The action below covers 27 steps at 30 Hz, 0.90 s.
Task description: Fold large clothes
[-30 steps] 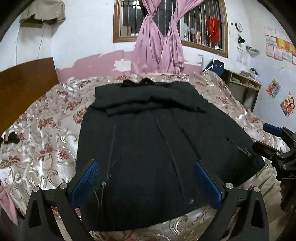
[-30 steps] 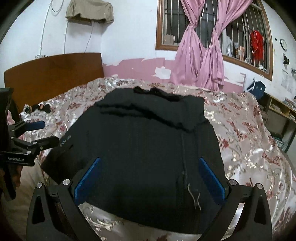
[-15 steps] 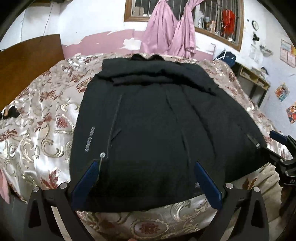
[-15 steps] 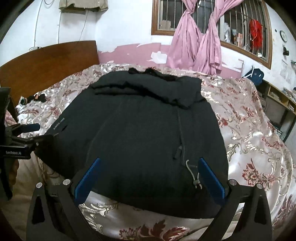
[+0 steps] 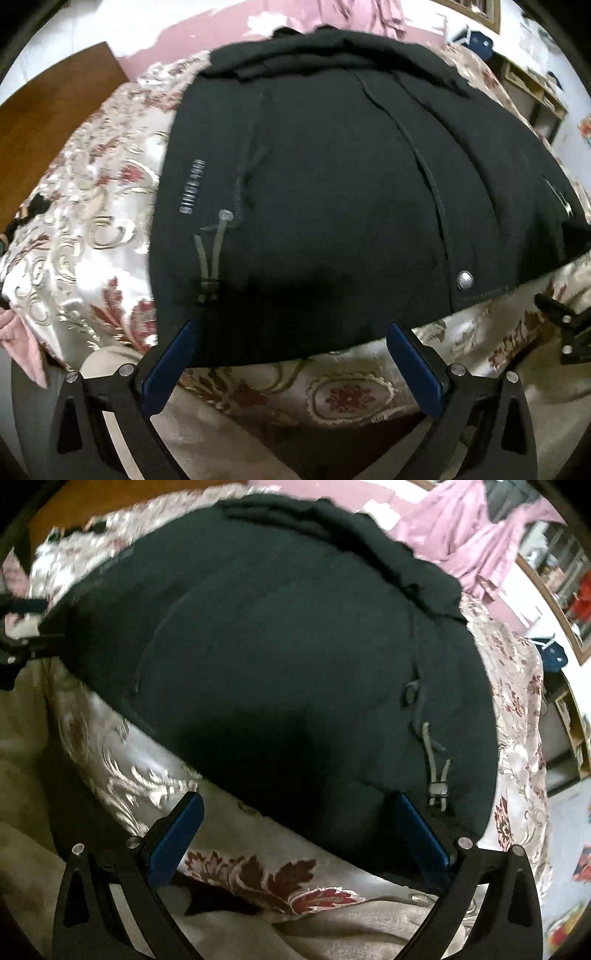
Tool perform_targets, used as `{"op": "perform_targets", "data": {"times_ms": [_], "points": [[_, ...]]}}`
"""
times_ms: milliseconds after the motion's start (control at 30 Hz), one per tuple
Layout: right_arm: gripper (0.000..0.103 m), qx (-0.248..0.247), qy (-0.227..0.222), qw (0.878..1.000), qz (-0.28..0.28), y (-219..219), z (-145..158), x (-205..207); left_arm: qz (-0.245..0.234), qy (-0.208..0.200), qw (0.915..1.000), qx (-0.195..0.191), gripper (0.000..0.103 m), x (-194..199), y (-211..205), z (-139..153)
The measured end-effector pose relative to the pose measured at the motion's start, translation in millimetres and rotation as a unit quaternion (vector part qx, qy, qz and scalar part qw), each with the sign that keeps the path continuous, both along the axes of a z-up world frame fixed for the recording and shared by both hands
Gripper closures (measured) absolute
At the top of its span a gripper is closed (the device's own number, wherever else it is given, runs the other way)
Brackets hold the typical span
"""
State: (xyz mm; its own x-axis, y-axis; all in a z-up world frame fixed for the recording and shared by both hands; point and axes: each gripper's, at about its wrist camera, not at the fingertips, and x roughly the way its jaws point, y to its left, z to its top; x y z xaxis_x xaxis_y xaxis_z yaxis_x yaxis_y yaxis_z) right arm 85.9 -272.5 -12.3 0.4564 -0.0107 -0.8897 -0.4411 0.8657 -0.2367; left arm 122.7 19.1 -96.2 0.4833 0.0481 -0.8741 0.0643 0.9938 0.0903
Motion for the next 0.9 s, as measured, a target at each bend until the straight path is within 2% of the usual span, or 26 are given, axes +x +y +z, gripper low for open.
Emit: {"op": "perform_targets", "data": {"times_ms": [133, 300, 467, 633, 733, 900], "points": [[0.002, -0.073, -0.005, 0.997, 0.03, 18.6, -12.3, -1.1, -0.01, 0.007, 0.9999, 0.012, 0.0, -1.7, -7.4, -3.5], [0.002, -0.161, -0.034, 0.985, 0.056, 41.2, -32.7, -5.0, -0.005, 0.017, 0.9998, 0.009, 0.0, -1.6, -6.8, -7.3], [0.002, -0.214, -0.084, 0.972, 0.049, 50.4, -36.4, -3.2, 0.005, 0.017, 0.9998, -0.004, 0.0, -3.6, 0.4, -7.1], [0.002, -0.185, -0.144, 0.972, 0.031, 51.0, -11.7, -10.6, 0.005, 0.011, 0.9997, -0.019, 0.0, -5.0, 3.5, -5.0], [0.002, -0.15, -0.181, 0.972, 0.018, 49.2, 7.1, -19.3, -0.019, -0.009, 0.9985, -0.05, 0.0, -12.5, 1.6, 3.9], [0.002, -0.088, -0.201, 0.976, -0.006, 35.4, 25.7, -25.6, -0.055, -0.034, 0.9965, -0.052, 0.0, -21.4, -9.2, 12.8]]}}
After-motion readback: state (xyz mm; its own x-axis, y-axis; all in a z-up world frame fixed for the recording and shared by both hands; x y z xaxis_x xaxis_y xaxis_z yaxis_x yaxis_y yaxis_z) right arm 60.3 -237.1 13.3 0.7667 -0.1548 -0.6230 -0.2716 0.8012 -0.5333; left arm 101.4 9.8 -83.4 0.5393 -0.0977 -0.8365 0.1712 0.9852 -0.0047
